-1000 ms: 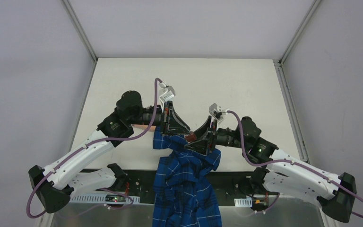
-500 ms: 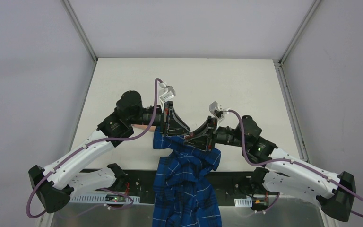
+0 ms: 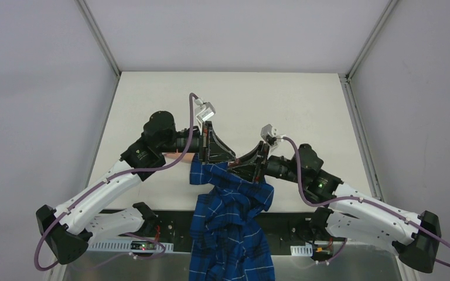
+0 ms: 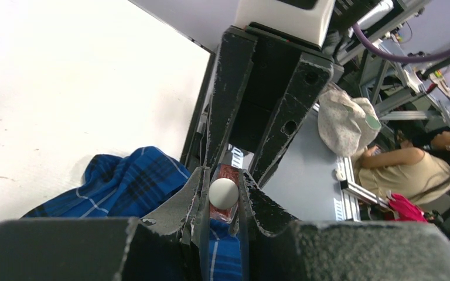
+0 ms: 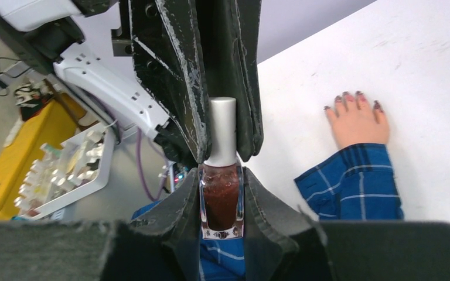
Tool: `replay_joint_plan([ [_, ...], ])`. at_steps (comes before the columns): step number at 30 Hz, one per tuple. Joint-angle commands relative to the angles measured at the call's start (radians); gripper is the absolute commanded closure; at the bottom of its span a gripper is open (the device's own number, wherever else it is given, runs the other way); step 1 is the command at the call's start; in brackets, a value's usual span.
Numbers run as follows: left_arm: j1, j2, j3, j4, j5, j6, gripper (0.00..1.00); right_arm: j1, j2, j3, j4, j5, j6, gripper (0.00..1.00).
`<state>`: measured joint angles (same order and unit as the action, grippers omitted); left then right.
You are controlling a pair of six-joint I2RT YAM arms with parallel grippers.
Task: Paint the nails
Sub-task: Unscrew the nail polish bottle.
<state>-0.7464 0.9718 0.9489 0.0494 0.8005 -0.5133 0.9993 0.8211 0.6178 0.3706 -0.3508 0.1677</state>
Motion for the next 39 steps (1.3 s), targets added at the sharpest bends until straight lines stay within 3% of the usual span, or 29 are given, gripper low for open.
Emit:
replay_joint_plan([
  [1,0.021,-0.007,-0.011,0.053,-0.046,-0.024,1.00,-0.007,0.017,0.018,0.042,0.215,-0.070,1.00],
  [10,0.073,0.001,-0.010,-0.010,-0.153,-0.047,1.00,0.001,0.143,0.072,0.062,0.462,-0.195,1.00],
  [26,0.190,0.030,-0.020,-0.110,-0.306,-0.100,1.00,0.088,0.470,0.246,0.260,0.922,-0.375,1.00],
  [35,0.197,0.050,-0.013,-0.158,-0.350,-0.093,1.00,0.145,0.647,0.366,0.315,1.096,-0.421,1.00],
  [39,0.197,0.063,-0.005,-0.158,-0.318,-0.098,1.00,0.153,0.656,0.366,0.311,1.079,-0.396,1.00],
])
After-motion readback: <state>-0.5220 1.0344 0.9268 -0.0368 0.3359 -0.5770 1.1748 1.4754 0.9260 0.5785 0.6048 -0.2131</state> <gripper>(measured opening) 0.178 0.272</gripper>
